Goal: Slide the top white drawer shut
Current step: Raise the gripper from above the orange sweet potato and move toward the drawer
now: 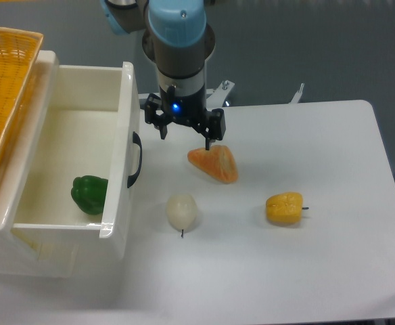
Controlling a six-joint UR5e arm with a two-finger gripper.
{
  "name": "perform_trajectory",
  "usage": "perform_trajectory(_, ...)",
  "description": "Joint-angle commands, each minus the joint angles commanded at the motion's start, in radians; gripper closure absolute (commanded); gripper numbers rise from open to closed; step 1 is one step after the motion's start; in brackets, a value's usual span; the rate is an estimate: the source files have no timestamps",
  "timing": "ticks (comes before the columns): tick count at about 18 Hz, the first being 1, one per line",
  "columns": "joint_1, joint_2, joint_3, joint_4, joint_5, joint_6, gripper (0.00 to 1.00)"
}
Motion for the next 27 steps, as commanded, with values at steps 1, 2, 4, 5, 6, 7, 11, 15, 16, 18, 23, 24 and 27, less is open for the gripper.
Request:
perform_trajectory(1, -0.003, -0.006, 0.0, 0.002, 0.006, 0.0, 0.0)
perform_trajectory(2, -0.003, -0.018, 0.002, 0.003, 0.006, -0.003, 0.0)
perform_trajectory(4, 0.002, -0.04, 0.003, 0.026, 0.005, -0.011, 0.0)
perform_trajectory(5, 0.008, -0.043, 0.0, 0.029, 0.003, -0.011, 0.0)
perform_trajectory(6, 0.009, -0.054, -0.002, 0.029, 0.003, -0.011, 0.0)
perform_trajectory(7, 0.009, -0.064, -0.002, 0.029, 0.006, -0.014, 0.0)
perform_trajectory(11, 0.009, -0.068, -0.023, 0.032, 0.009, -0.051, 0.0)
perform_trajectory(15, 0.012, -0.071, -0.046, 0.037, 0.011, -0.064, 0.0)
perform_trajectory(16, 0.014, -0.072, -0.051, 0.037, 0.009, -0.07, 0.0)
perform_trajectory(18, 0.011, -0.086, -0.057, 0.037, 0.012, -0.081, 0.0)
perform_trajectory(23, 0.011, -0.103, -0.058, 0.038, 0.005, -0.264, 0.0)
perform_trajectory(24, 0.009, -0.107, -0.061, 0.038, 0.005, -0.265, 0.0)
perform_trajectory(27, 0.005, -0.118, -0.061, 0.038, 0.003, -0.281, 0.0)
